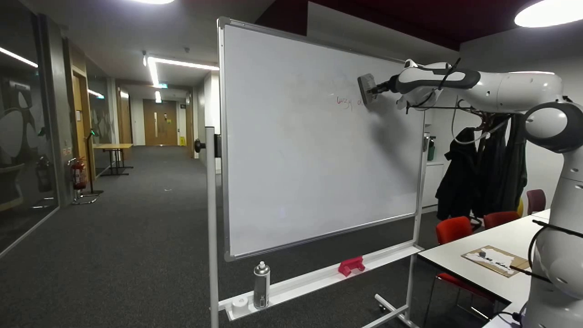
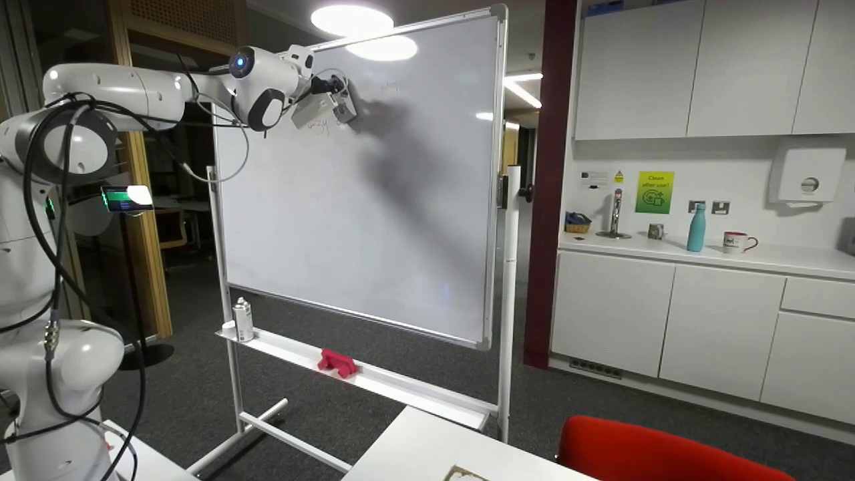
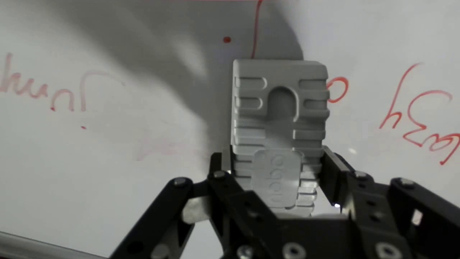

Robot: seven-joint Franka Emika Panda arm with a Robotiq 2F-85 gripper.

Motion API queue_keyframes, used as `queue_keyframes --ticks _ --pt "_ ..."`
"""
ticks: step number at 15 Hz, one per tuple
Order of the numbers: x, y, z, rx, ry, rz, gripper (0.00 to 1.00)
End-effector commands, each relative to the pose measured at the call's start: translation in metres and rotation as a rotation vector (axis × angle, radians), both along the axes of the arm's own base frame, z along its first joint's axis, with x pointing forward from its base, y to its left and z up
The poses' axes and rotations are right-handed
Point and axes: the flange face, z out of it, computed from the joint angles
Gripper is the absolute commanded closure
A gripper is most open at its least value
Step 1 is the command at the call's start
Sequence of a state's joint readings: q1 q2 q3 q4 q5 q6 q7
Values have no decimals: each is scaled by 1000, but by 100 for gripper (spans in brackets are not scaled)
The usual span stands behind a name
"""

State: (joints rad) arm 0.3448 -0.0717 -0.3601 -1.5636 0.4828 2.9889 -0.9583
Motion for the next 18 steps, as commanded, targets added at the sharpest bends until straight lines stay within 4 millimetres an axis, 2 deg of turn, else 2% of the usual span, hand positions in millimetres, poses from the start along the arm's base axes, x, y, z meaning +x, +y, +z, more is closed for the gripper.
queue_keyframes --ticks 1,4,7,14,18 --pt "2 26 -22 -93 14 54 66" --pt "3 26 -23 -100 12 59 66" --pt "6 10 -14 -55 2 31 66" --pt "4 -54 -11 102 -7 -52 66" --pt "-5 -109 -7 198 -19 -119 66"
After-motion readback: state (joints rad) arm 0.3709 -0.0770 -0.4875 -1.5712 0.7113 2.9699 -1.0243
